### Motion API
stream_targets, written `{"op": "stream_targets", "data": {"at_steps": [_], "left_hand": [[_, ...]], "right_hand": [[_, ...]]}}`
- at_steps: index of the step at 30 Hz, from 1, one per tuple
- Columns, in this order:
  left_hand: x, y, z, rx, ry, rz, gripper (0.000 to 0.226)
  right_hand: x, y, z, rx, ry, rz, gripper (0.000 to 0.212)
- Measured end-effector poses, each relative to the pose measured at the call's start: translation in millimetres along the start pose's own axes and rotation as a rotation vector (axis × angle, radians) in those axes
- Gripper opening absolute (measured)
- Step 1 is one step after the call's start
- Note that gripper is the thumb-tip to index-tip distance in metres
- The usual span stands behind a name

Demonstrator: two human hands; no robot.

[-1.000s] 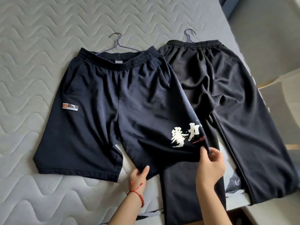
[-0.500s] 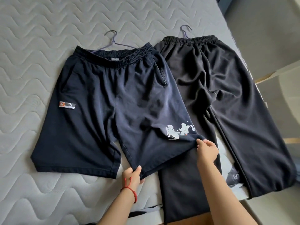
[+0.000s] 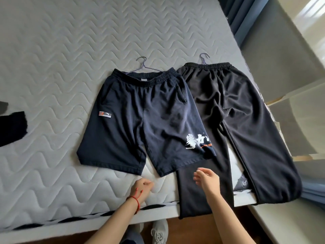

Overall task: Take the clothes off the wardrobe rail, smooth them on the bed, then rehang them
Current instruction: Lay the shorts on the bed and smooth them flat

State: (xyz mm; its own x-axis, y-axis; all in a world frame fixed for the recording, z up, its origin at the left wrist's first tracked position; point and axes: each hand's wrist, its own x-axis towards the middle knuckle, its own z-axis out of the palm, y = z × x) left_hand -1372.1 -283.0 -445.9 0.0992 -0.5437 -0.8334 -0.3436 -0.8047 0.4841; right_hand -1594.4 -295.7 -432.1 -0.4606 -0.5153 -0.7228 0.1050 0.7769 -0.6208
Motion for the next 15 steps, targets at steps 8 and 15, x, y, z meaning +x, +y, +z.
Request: {"op": "stream_targets", "data": {"at_steps": [8, 15], "left_hand": [[-114.3, -56.4, -81.1, -0.203, 0.116, 0.006, 0.017], [-208.0, -151.8, -155.2, -0.503, 0.347, -0.080, 0.009]], "right_hand": [[-94.1, 20.1, 8.5, -0.296, -0.262, -0.050, 0.008], [-177.9, 20.5, 47.2, -0.458, -0.448, -0.131, 0.010]]}}
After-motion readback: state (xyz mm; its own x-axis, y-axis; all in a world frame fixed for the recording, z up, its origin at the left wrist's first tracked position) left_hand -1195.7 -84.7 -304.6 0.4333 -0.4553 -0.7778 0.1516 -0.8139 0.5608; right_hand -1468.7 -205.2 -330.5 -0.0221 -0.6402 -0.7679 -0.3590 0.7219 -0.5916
